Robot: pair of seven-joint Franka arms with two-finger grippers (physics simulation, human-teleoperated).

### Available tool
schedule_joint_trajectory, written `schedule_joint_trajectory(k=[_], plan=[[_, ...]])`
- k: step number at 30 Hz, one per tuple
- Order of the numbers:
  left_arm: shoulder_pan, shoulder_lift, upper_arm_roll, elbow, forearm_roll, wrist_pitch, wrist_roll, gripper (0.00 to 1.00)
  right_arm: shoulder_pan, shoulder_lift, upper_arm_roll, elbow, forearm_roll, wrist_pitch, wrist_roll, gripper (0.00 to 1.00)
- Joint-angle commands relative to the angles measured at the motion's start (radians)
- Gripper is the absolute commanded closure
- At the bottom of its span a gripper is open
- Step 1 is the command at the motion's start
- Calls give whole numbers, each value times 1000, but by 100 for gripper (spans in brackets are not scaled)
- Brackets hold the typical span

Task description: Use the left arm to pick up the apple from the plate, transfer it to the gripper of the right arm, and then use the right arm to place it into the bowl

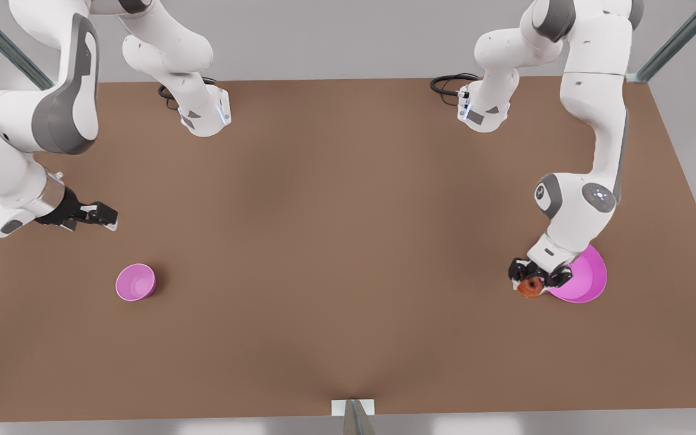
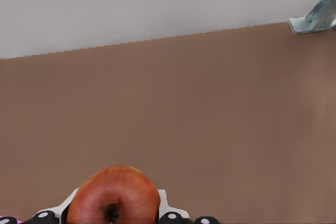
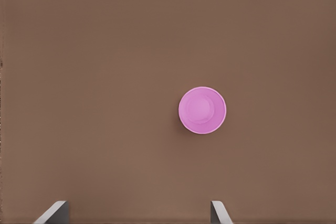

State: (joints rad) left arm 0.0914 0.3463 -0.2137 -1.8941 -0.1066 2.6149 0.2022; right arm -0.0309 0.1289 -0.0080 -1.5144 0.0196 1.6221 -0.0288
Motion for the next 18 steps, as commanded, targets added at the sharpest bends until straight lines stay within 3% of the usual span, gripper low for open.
schedule_joint_trajectory(k=[1,6,10,12,15,18], plan=[[-2,3,-76,81,-97,-409,-7,35,11,-3,8,8,106,-65,7,0],[-50,45,-208,83,-533,-434,617,36,-27,104,3,2,706,-114,20,0],[-124,95,-213,102,-893,-432,1066,34,-7,248,23,-3,942,-107,-66,0],[-144,135,-219,101,-1059,-432,1305,35,11,299,91,-29,1022,-22,-120,0],[-174,236,-240,102,-1329,-438,1760,35,20,347,263,-102,1086,211,-250,0],[-219,302,-242,141,-1440,-435,1970,36,26,348,335,-201,1177,432,-404,0]])
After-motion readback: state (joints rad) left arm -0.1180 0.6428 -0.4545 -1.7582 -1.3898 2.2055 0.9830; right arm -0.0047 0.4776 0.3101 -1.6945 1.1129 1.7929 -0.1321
